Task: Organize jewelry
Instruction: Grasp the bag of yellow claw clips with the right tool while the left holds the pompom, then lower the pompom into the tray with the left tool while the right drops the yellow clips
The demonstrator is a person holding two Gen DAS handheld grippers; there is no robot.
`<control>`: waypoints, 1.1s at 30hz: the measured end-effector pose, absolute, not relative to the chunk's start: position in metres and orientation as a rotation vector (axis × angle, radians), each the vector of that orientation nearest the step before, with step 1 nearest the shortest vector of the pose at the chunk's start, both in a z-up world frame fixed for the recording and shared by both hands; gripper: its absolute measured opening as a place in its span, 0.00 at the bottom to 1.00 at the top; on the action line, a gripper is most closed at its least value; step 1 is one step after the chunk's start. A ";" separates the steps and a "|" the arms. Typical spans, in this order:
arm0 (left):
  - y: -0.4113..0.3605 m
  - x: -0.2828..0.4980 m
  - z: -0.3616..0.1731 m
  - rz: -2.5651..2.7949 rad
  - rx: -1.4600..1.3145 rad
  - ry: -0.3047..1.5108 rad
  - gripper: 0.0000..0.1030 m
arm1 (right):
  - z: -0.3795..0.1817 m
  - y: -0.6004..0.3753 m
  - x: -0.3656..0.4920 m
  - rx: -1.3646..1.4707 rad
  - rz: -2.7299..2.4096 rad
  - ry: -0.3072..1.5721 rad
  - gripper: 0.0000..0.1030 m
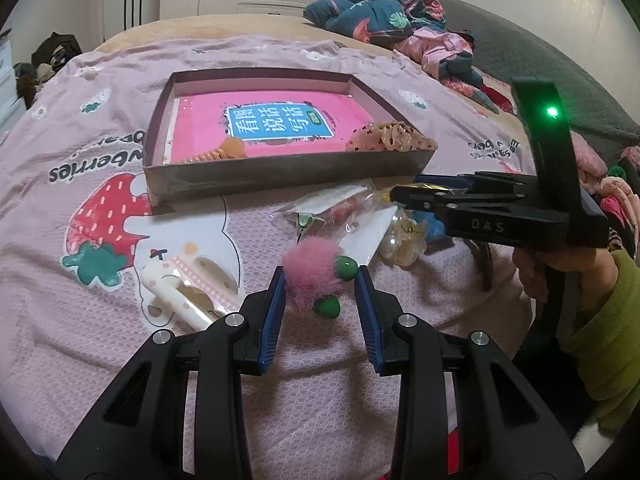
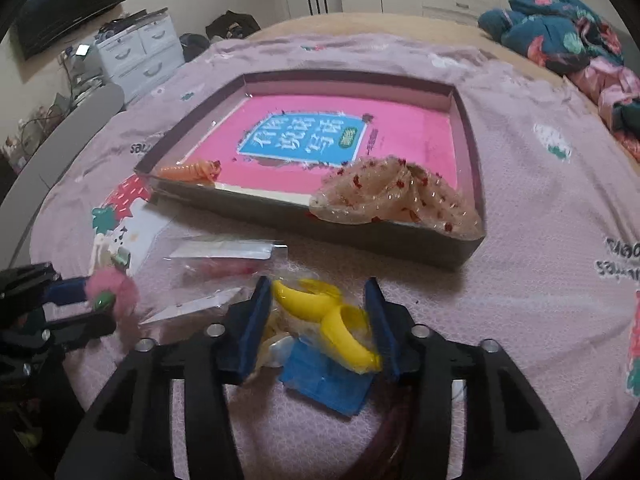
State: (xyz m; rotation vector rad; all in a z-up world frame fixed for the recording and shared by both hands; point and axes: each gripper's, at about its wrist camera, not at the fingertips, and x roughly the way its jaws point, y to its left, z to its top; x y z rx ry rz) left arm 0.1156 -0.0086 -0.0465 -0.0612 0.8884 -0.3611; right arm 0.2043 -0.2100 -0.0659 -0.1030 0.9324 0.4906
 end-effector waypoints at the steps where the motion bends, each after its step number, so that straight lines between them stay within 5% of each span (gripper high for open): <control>1: -0.008 0.115 -0.046 -0.361 -0.063 0.887 0.26 | -0.064 -0.212 0.202 -0.101 0.494 0.925 0.43; 33: -0.042 0.164 0.026 -0.423 -0.020 0.759 0.26 | 0.044 -0.307 0.189 0.149 0.450 0.675 0.36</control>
